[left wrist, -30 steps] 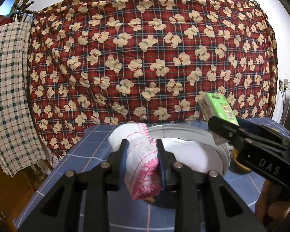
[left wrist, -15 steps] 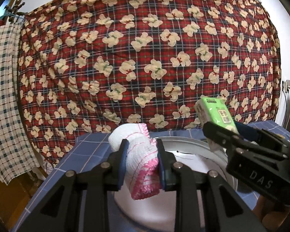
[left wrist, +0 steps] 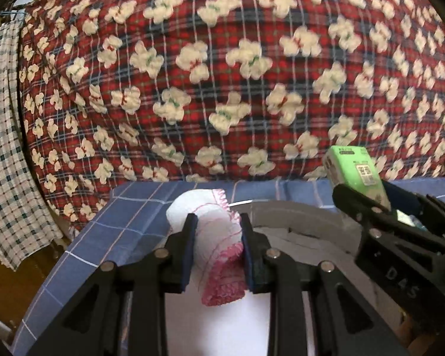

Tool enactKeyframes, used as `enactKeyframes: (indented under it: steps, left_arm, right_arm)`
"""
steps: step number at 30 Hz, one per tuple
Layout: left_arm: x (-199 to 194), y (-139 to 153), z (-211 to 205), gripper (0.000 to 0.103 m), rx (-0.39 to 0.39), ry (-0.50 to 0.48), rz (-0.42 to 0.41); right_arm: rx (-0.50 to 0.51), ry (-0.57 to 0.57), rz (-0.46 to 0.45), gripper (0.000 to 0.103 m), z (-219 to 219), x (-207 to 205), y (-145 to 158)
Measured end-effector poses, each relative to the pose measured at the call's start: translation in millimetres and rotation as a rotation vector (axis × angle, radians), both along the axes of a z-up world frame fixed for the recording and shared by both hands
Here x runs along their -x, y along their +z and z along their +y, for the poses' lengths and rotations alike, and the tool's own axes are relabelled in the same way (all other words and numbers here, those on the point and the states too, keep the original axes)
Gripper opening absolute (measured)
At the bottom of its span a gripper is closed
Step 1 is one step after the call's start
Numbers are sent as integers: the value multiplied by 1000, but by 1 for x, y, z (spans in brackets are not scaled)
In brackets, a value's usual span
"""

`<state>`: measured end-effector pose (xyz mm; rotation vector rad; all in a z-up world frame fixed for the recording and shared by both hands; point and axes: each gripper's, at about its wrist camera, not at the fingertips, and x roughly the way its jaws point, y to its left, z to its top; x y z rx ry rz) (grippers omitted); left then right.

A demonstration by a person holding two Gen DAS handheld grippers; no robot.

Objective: Organize soft objects
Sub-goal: 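Open both grippers to drop the towel roll and green pack into the tin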

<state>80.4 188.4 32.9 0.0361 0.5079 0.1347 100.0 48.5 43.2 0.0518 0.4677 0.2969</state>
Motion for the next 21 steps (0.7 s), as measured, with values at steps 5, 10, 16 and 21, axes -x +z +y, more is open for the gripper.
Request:
enactKeyframes:
  steps: [5,10,16,21]
  left_arm:
    - [-11,-6,3,55,40,-8,74]
    - [6,4,13,103,90,82,-41]
    - [51,10,19,103,101,288,-315]
    - [75,8,-2,103,33,276,-447]
  right_arm:
    - [-79,56,22,82,-11,-6,-2]
    - [-153,-10,-52,84,-26,8,1]
    - [-139,-134,-182,84,-40,36,2]
    - [-95,-171,-285,86,-45,63,5]
